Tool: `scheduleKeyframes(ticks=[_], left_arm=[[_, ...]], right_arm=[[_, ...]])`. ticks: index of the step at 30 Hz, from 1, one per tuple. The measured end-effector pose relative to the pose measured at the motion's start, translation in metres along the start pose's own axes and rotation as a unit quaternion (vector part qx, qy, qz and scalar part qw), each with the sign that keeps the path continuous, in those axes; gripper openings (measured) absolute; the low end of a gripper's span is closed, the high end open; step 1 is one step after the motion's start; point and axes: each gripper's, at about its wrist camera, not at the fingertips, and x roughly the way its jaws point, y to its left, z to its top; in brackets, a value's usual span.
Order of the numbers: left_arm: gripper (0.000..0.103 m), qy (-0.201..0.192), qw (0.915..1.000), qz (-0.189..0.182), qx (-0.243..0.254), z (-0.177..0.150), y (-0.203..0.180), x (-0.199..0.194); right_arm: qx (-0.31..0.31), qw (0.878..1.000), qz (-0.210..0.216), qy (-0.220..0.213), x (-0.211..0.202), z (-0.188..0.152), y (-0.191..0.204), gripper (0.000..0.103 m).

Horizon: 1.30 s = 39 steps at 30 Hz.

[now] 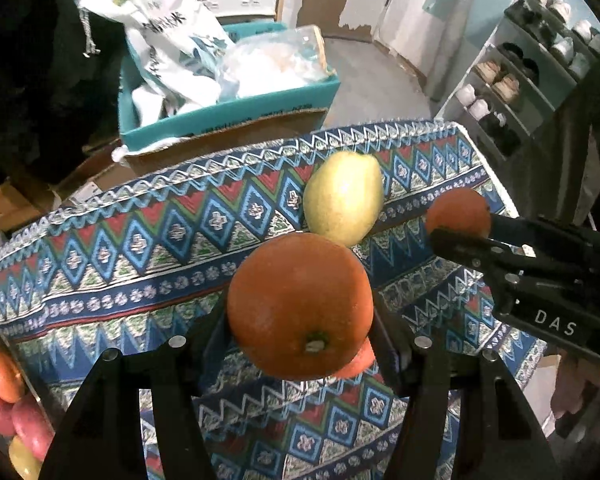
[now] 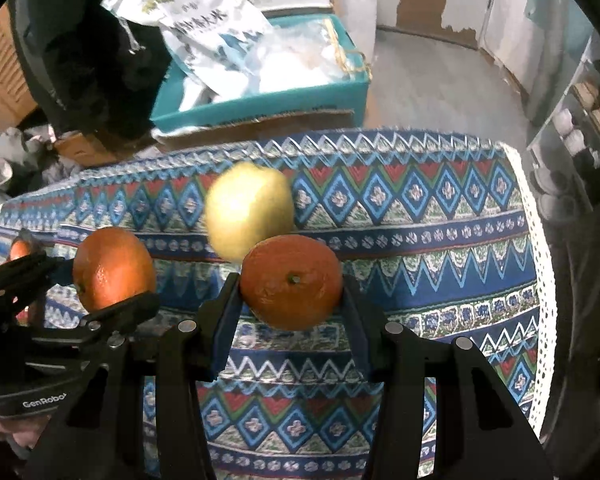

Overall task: Organize fruits
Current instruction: 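Grasp an orange with the right tool while the left tool grasps another orange, then carry both held oranges over the glass bowl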

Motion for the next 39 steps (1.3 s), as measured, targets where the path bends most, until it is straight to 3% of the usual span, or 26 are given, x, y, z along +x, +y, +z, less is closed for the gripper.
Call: scheduleKeyframes(ticks=[8, 21, 39], left_arm=[[0.065, -0.021, 0.9993, -0.002, -0.030, -0.011, 0.015, -0.036], [0.065, -0.064, 0.9964, 0.028, -0.049, -0.035, 0.051, -0.102], [0.065, -0.082, 0.9892, 0.057, -0.107, -0.092, 0.121, -0.156]], right_arm=[[-0.016, 0.999, 0.018, -0.027, -0.030, 0.002, 0.027, 0.048], [-0.056, 0.995, 0.052, -0.056, -0.069, 0.005, 0.082, 0.048], [-0.134, 0.983, 0.105, -0.071, -0.095, 0.002, 0.176, 0.048]])
